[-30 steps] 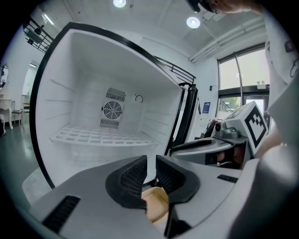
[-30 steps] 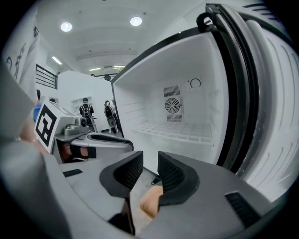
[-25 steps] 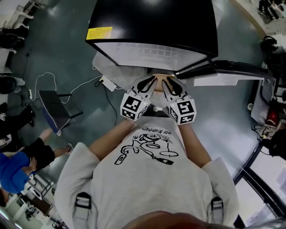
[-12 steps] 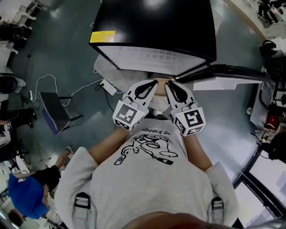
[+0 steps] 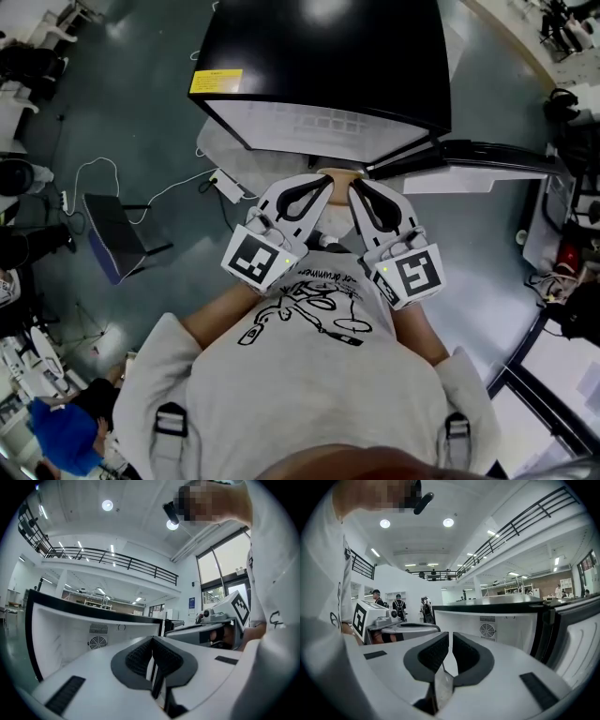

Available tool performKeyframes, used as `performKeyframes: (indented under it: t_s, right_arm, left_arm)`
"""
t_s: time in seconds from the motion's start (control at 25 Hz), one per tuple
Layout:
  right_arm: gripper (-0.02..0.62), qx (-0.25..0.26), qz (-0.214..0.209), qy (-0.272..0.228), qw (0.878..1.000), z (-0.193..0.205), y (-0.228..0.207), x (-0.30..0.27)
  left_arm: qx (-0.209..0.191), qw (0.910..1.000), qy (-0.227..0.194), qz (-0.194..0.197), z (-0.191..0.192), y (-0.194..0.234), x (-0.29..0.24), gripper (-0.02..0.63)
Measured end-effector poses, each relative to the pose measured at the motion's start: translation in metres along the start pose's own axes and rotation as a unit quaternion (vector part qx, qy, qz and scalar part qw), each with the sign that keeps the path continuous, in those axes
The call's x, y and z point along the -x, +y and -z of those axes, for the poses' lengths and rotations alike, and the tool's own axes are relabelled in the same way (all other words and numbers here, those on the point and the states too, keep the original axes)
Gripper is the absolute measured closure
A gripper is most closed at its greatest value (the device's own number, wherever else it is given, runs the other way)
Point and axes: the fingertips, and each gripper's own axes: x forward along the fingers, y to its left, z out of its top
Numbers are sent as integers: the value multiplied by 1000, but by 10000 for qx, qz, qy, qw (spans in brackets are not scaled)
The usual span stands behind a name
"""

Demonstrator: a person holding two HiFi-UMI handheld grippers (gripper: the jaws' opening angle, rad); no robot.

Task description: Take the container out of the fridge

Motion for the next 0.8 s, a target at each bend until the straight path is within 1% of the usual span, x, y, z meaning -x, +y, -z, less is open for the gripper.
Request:
performKeyframes:
  t_s: [0.2,0.32,0.8]
  right_arm:
    - [552,240,-61,-81,9997,-21,10,9]
    - [554,226,-118,-148,9996,-30,12,12]
    - [560,231,-115,-191,9995,-34,14,14]
  left_arm:
    - [22,9999,-142,1,-22,-5,4,591]
    - [28,9998,-201,13,-31,-8,6,591]
    - [-10,9997,-256,-13,-38,-10,11,591]
